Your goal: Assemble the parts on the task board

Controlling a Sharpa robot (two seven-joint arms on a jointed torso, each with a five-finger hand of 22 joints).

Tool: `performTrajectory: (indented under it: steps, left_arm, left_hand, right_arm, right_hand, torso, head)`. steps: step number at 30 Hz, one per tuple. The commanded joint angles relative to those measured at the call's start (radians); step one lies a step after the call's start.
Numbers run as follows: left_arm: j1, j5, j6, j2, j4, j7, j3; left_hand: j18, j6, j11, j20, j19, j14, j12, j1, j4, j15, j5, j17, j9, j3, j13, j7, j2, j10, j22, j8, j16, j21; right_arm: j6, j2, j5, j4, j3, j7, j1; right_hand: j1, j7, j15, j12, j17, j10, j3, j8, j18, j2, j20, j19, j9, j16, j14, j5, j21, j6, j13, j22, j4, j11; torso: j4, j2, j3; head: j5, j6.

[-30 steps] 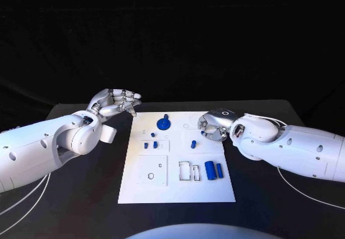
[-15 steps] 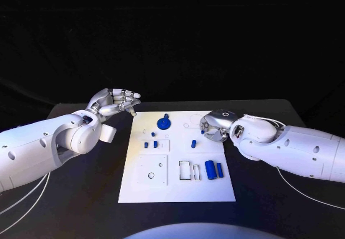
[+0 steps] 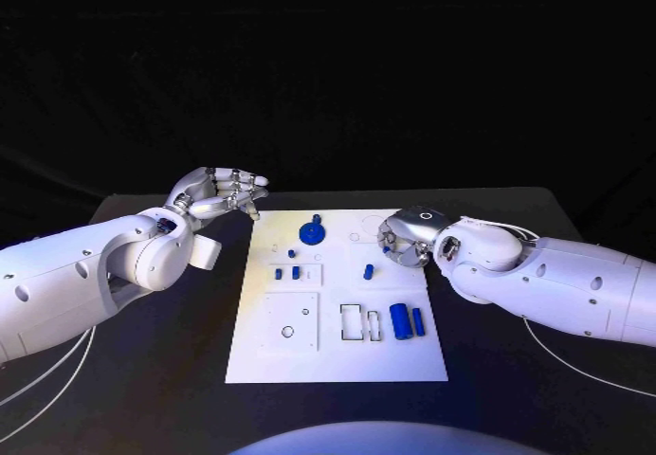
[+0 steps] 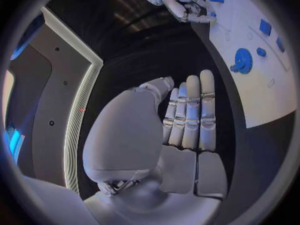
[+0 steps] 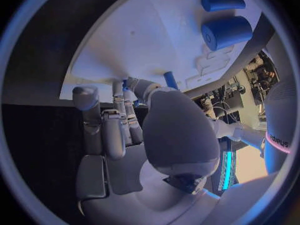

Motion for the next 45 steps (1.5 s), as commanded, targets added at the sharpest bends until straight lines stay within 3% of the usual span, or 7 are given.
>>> performTrajectory:
  steps: [1, 13, 21, 29, 45]
  left_arm:
    - [0.0, 0.007, 0.016, 0.0, 0.004, -0.002, 0.001]
    - [0.0, 0.007, 0.02, -0.003, 0.006, -0.01, 0.001]
    - [0.001, 0.007, 0.025, -0.004, 0.008, -0.017, 0.001]
    - [0.001, 0.007, 0.025, -0.004, 0.007, -0.021, 0.001]
    - [0.001, 0.006, 0.032, -0.004, 0.002, -0.029, 0.001]
  left_hand:
    - [0.006, 0.0, 0.004, -0.004, -0.001, 0.005, -0.002, -0.01, -0.007, -0.004, 0.001, 0.002, 0.0, 0.0, 0.0, 0.003, 0.003, -0.005, -0.001, 0.003, -0.003, -0.006]
    - [0.006, 0.0, 0.004, -0.005, 0.0, 0.004, -0.003, -0.009, -0.01, -0.004, 0.001, 0.002, -0.001, 0.001, 0.0, 0.003, 0.003, -0.006, -0.002, 0.002, -0.004, -0.006]
    - [0.006, -0.001, 0.004, -0.005, 0.0, 0.004, -0.004, -0.009, -0.012, -0.004, 0.001, 0.002, -0.001, 0.001, 0.0, 0.004, 0.002, -0.008, -0.002, 0.002, -0.005, -0.007]
    - [0.006, -0.002, 0.005, -0.005, 0.0, 0.004, -0.004, -0.009, -0.014, -0.004, 0.001, 0.002, -0.001, 0.002, 0.0, 0.005, 0.002, -0.009, -0.002, 0.002, -0.005, -0.007]
    - [0.005, -0.008, 0.009, -0.005, 0.001, 0.001, -0.009, -0.01, -0.024, -0.002, 0.004, 0.001, -0.003, 0.008, -0.002, 0.009, 0.003, -0.017, -0.003, -0.001, -0.01, -0.009]
  right_arm:
    - [0.021, 0.005, -0.007, -0.001, -0.004, -0.01, -0.008]
    - [0.033, 0.012, -0.016, -0.01, -0.005, -0.031, -0.01]
    - [0.029, 0.012, -0.029, -0.008, -0.005, -0.041, -0.011]
    - [-0.023, 0.008, -0.031, 0.0, -0.005, -0.032, -0.012]
    - [-0.161, -0.011, -0.018, 0.026, -0.004, -0.01, -0.012]
  right_hand:
    - [0.0, 0.001, -0.007, 0.001, 0.057, 0.006, 0.002, 0.004, -0.02, 0.01, -0.001, 0.009, 0.001, 0.004, 0.055, -0.004, 0.006, 0.008, -0.001, 0.002, -0.002, -0.001]
    - [0.002, -0.001, -0.008, 0.0, 0.059, 0.01, 0.008, 0.005, -0.021, 0.019, -0.003, 0.012, 0.001, 0.005, 0.056, -0.007, 0.012, 0.013, -0.002, 0.007, -0.005, -0.003]
    - [0.02, -0.006, -0.014, 0.0, 0.051, 0.031, 0.04, 0.015, -0.026, 0.049, -0.009, 0.024, 0.007, 0.003, 0.056, -0.03, 0.038, 0.035, -0.002, 0.032, -0.035, -0.009]
    - [0.016, -0.008, -0.016, -0.002, 0.047, 0.042, 0.056, 0.019, -0.028, 0.063, -0.011, 0.029, 0.01, 0.001, 0.056, -0.034, 0.05, 0.041, -0.003, 0.044, -0.041, -0.011]
    - [-0.002, -0.01, -0.018, -0.008, 0.049, 0.049, 0.055, 0.023, -0.03, 0.049, -0.012, 0.032, 0.014, 0.003, 0.057, -0.039, 0.058, 0.046, -0.006, 0.053, -0.046, -0.014]
  torso:
    - [0.0008, 0.0, -0.001]
    - [-0.0003, 0.0, -0.0013]
    - [-0.0021, -0.001, -0.0012]
    - [0.0006, -0.001, -0.0012]
    - [-0.0011, -0.002, -0.0012]
  head:
    - [-0.002, 0.0]
    - [-0.001, -0.005]
    - [-0.001, -0.005]
    - [-0.001, -0.005]
    - [-0.001, -0.001]
